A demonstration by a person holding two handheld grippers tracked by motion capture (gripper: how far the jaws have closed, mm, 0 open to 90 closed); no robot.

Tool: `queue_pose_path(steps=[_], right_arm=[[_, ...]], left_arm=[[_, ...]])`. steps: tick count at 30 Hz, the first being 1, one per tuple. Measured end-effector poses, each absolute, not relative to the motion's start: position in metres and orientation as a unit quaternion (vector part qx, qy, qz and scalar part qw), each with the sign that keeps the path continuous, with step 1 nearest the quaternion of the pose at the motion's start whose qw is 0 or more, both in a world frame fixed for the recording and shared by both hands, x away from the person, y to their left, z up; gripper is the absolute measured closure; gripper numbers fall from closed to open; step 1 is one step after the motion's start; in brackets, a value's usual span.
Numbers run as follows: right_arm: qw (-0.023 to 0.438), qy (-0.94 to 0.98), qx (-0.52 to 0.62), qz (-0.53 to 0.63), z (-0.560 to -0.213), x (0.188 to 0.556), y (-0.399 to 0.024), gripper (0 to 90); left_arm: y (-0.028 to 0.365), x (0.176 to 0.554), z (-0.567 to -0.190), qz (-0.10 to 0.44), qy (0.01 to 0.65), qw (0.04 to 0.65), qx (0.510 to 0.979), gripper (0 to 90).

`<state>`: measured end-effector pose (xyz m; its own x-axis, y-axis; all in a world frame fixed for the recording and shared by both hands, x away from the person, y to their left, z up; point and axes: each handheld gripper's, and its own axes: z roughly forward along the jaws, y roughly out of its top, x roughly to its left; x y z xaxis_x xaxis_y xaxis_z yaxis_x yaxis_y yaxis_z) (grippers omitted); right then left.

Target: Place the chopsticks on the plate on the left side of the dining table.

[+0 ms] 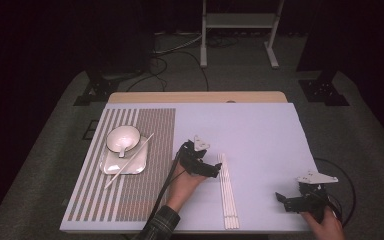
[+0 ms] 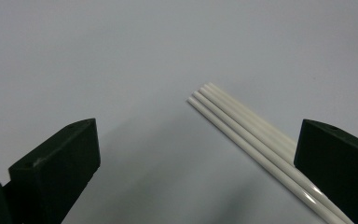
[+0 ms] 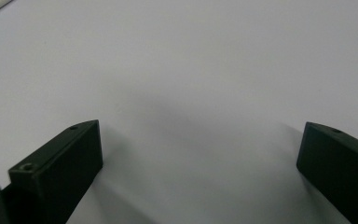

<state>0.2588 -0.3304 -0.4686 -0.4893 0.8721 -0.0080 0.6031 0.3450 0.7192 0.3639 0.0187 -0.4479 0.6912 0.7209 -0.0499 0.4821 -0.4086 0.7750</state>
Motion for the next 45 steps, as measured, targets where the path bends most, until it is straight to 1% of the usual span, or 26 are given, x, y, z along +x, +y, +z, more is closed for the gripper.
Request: queue_pose_path(steps=[8, 15, 25, 30, 34, 36, 45], right_arm=[[0.201, 0.795, 0.464, 0.335, -0.469, 0.259, -0.33, 0.0], [0.201, 0.795, 0.464, 0.335, -0.469, 0.259, -0.33, 0.0], [0.201, 0.795, 0.464, 0.335, -0.469, 0.259, -0.33, 0.0], [0.201, 0.795, 0.464, 0.335, -0.469, 0.259, -0.33, 0.0], [0.201, 0.795, 0.464, 0.335, -0.469, 0.259, -0.33, 0.0], [0.201, 0.795, 0.464, 0.335, -0.469, 0.259, -0.33, 0.0], [0.201, 0.795, 0.464, 0.335, -0.469, 0.259, -0.33, 0.0]], left_arm=[[0.008, 0.367, -0.458, 0.147, 0.369, 0.378, 0.836, 0.0], [0.004, 0.368, -0.464, 0.144, 0.372, 0.37, 0.839, 0.0], [0.008, 0.367, -0.465, 0.164, 0.373, 0.352, 0.842, 0.0], [0.009, 0.367, -0.464, 0.162, 0.376, 0.354, 0.841, 0.0], [0.011, 0.364, -0.463, 0.142, 0.384, 0.366, 0.836, 0.0], [0.011, 0.361, -0.461, 0.139, 0.378, 0.362, 0.841, 0.0], [0.016, 0.339, -0.45, 0.127, 0.365, 0.383, 0.839, 0.0]])
